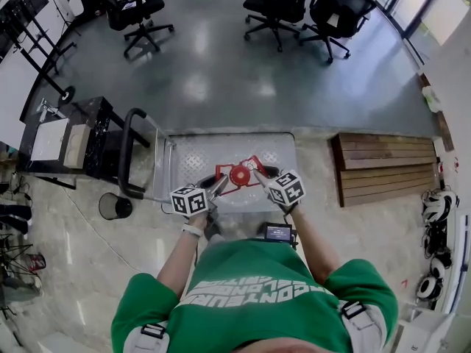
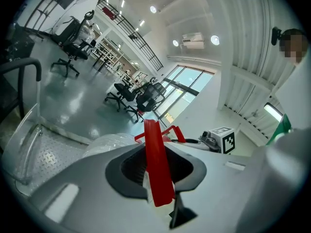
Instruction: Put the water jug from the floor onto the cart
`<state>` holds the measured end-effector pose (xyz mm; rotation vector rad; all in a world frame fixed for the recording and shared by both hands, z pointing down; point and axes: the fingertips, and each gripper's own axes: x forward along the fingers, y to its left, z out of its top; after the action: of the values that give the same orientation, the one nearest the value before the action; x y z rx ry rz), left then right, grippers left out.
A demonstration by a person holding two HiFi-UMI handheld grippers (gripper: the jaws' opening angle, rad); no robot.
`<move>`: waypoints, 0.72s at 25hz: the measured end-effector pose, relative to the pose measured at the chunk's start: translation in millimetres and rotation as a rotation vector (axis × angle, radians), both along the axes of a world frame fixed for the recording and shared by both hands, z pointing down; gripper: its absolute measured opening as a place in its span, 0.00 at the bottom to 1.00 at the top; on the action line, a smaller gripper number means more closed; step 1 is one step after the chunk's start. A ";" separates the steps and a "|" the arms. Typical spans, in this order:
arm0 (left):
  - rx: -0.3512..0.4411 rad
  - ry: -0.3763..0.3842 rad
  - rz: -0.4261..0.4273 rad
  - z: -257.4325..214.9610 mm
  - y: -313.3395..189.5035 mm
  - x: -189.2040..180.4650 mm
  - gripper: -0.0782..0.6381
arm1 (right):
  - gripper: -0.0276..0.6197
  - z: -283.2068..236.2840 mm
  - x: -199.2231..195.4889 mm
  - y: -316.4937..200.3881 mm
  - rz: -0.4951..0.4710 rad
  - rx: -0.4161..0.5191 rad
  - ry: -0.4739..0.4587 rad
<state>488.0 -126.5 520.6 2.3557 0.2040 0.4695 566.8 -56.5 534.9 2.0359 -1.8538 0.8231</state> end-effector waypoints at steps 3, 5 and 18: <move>-0.004 -0.014 -0.002 5.7 9.4 1.7 0.24 | 0.12 3.4 3.6 10.4 -0.006 -0.007 -0.006; -0.001 -0.018 0.000 6.8 12.9 6.5 0.24 | 0.12 2.5 9.2 15.4 -0.005 -0.008 -0.003; -0.016 -0.082 0.011 49.2 7.5 24.8 0.24 | 0.12 46.1 25.0 10.6 0.008 -0.057 -0.048</move>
<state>512.8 -119.0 569.8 2.3153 0.1824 0.5669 591.8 -45.9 581.0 2.0069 -1.8264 0.9235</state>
